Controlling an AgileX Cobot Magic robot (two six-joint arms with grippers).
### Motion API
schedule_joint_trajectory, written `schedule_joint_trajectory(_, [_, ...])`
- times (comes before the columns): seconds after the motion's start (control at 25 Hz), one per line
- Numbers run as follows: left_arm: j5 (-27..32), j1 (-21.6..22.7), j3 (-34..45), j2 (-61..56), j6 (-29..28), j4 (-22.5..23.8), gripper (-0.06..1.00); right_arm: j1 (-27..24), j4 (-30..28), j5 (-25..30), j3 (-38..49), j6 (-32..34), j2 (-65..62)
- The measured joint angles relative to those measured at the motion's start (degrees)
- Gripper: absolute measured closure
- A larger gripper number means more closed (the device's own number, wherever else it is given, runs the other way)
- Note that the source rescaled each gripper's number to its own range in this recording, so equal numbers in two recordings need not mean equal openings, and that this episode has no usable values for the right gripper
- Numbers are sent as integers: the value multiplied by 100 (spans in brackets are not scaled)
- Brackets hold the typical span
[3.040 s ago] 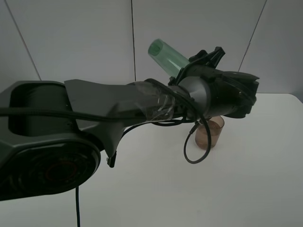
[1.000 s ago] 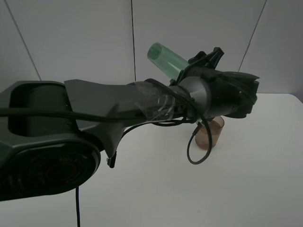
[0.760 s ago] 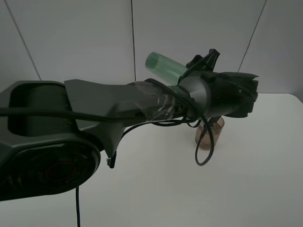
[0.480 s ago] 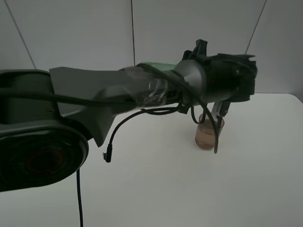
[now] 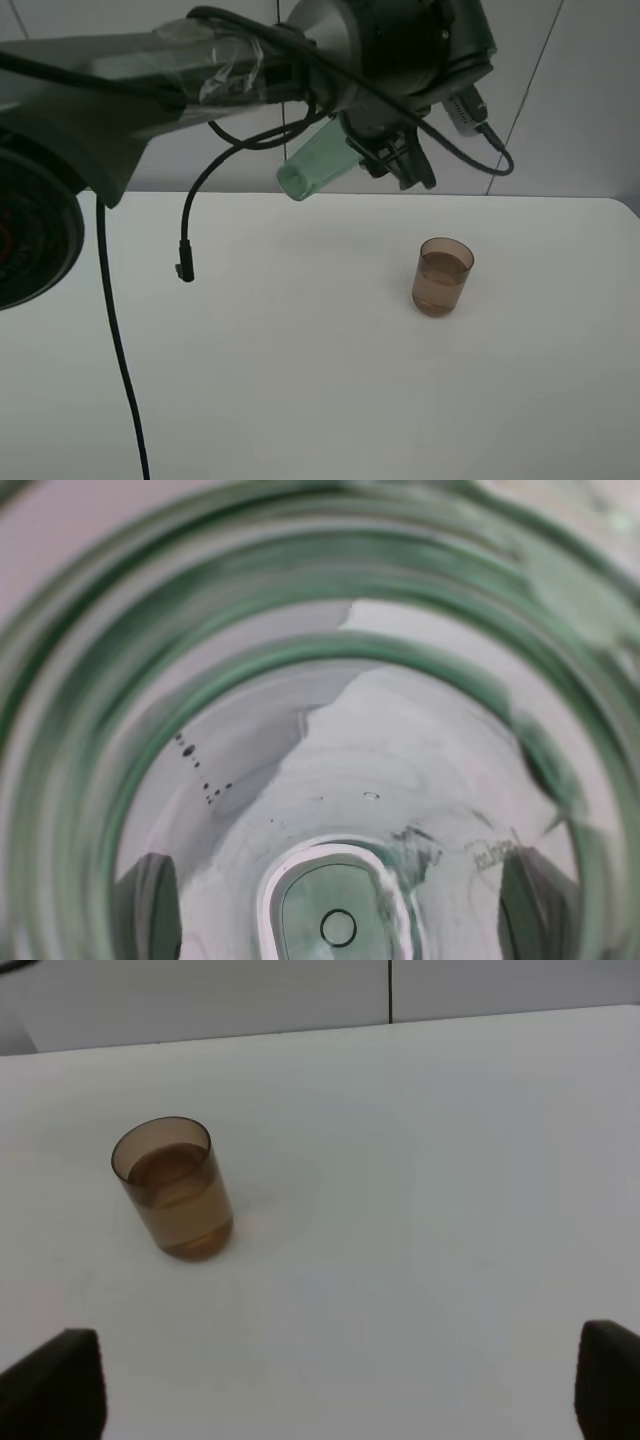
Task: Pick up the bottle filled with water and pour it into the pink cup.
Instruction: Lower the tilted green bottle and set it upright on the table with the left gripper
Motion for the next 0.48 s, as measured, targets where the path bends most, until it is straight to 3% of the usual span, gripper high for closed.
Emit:
schedule_joint_trajectory(0.24, [18, 451, 0, -294, -229, -918, 93, 0, 0, 0, 0, 0, 0])
schedule_joint_trajectory(0.48, [23, 848, 112, -569, -235, -1411, 93, 0, 0, 0, 0, 0, 0])
